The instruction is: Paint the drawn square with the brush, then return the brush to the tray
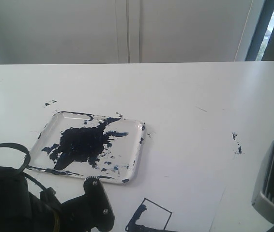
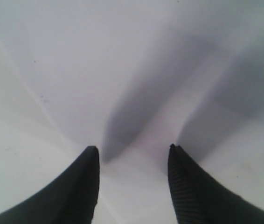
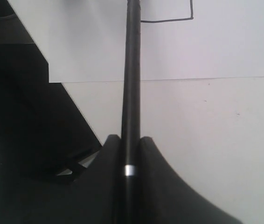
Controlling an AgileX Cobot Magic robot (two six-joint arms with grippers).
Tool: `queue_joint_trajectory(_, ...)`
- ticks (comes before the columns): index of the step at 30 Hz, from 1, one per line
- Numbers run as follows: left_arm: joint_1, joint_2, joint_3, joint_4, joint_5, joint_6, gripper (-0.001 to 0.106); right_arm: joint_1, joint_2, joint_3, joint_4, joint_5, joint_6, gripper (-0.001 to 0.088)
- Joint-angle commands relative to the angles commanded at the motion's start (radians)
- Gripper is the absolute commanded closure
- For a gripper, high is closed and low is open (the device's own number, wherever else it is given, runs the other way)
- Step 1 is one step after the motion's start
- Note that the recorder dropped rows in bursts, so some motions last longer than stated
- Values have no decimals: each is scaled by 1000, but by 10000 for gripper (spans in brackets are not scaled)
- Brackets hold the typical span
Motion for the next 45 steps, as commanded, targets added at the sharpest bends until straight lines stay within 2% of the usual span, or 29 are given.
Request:
queue_joint_trajectory(9,0,0,0,0,0,0,544,0,0,0,-35,-2,5,868)
queue_joint_trajectory(26,0,0,0,4,0,0,544,0,0,0,-155,-50,115,868)
queue_joint_trajectory(45,0,0,0,4,0,0,544,0,0,0,-136,-112,115,868)
